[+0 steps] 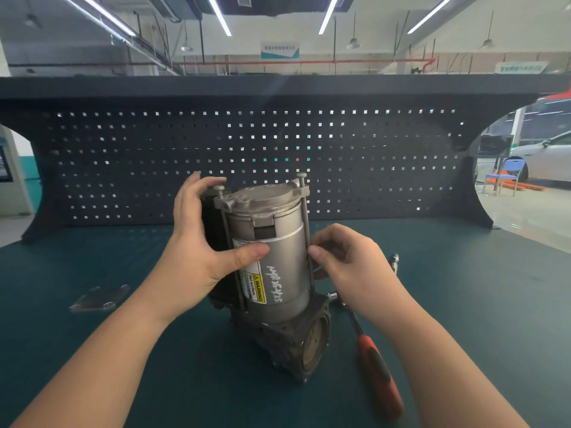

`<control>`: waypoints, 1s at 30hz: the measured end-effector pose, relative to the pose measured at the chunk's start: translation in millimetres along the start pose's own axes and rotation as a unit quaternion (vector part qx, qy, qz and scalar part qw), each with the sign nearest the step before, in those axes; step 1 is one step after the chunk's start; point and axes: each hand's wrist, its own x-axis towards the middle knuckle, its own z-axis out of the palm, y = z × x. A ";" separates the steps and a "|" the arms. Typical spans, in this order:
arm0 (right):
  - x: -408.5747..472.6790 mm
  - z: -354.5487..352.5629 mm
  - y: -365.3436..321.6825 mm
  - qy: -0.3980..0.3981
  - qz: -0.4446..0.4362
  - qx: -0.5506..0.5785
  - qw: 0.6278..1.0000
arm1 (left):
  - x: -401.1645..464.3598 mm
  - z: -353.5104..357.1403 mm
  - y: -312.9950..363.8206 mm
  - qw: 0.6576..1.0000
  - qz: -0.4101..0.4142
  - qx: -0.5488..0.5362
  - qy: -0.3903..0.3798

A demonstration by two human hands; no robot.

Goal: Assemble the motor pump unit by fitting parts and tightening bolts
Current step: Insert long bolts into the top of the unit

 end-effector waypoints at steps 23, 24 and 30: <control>1.9 -5.0 12.9 0.009 0.192 -0.127 0.973 | -22.2 42.8 32.2 0.942 0.000 0.264 0.206; 1.3 -11.3 17.0 -0.022 0.251 -0.203 0.946 | -23.9 48.6 37.8 0.923 -0.005 0.315 0.221; -6.7 -5.6 42.0 -0.182 0.360 -0.337 0.851 | -19.9 44.5 58.5 0.847 0.005 0.492 0.199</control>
